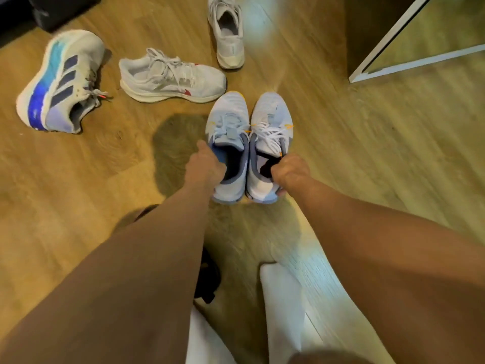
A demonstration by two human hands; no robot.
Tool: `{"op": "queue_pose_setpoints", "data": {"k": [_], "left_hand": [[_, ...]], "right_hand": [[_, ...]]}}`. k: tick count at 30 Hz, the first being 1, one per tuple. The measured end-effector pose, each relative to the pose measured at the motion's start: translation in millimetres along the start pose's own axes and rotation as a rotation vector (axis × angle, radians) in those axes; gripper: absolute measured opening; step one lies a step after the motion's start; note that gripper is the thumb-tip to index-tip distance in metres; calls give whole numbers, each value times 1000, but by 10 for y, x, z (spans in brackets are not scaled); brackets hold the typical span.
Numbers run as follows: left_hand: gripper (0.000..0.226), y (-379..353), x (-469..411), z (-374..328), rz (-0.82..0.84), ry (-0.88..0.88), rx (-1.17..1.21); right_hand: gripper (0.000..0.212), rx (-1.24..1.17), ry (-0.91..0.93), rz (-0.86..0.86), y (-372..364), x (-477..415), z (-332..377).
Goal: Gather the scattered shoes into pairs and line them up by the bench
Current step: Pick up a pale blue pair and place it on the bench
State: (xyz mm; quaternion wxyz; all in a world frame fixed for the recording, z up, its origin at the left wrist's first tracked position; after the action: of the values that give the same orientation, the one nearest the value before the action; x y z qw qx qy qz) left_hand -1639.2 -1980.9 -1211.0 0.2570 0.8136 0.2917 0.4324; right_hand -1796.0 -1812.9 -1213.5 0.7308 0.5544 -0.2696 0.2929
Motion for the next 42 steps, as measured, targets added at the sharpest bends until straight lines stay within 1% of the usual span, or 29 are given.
{"op": "queue_pose_setpoints", "data": {"k": [2,3,5,6,8,9,10,11,13,14,16,19,21,24,26,28,29,31,33,35,37,42], "left_hand": [[48,116,213,-54,-36,-18,-60],[48,180,364,-85,-54,-14,-87],[47,311,723,-158,-50,8,-139],[46,393,914,-212,-26,27,-150],[45,628,1281,-393,33,48,-173],[45,794,1463,-536,59,35,-201],[45,991,1654,-718,76,13,-235],[46,1173,1816,-905,88,-18,-275],[54,1596,2244,-1364,128,-94,-354],[59,1807,2465,-1614,147,-132,-376],[62,2237,2899,-2088,153,-192,-354],[58,2789,3508,-2756,122,-284,-274],[56,3053,3897,-3190,86,-385,-296],[61,3269,4457,-3740,67,-515,-295],[53,3303,4834,-4067,75,-585,-285],[48,3269,5183,-4336,99,-630,-293],[47,3211,5371,-4473,126,-663,-287],[50,3042,5764,-4750,182,-745,-291],[52,2847,6173,-5012,192,-834,-350],[49,2589,6607,-5211,212,-908,-393],[46,2265,7067,-5321,271,-966,-415],[41,1355,8302,-5408,350,-1122,-488]], "right_hand": [[7,23,-18,5,76,221,-5],[11,36,-21,8,121,338,-20],[24,81,-41,4,296,649,-46],[25,91,-58,0,431,854,-68],[7,96,-68,1,748,1279,-95],[10,92,-58,1,921,1504,-89],[9,81,-62,8,1120,1787,-90],[10,58,-53,9,1292,2002,-86],[29,-59,-81,24,1763,2585,-78],[32,-110,-88,20,2033,2899,-53],[33,-146,-95,2,2571,3497,-2],[33,-155,-74,-72,3359,4274,39],[32,-157,-63,-154,3859,4743,-10],[31,-198,-106,-262,4427,5405,-265],[28,-243,-149,-311,4715,5794,-507],[18,-267,-215,-349,4959,6134,-797],[14,-286,-258,-371,5075,6306,-983],[19,-359,-324,-414,5275,6622,-1373],[11,-415,-380,-461,5408,6900,-1805],[12,-468,-451,-490,5458,7169,-2287],[13,-507,-508,-516,5466,7438,-2795],[10,-580,-622,-601,5394,8167,-4171]]}}
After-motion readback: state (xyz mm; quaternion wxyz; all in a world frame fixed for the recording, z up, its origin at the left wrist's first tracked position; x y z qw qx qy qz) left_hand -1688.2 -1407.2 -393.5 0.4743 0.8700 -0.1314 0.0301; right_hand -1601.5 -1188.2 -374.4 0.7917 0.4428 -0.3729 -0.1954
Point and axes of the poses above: each hand's wrist, its own x-axis away from the middle knuckle, its own y-axis out of the back of the hand, z = x × y, the point moved 10 cm from there along -x, towards the middle knuckle, and after that the axes turned 7 degrees about -y, right-handed, at the moved point
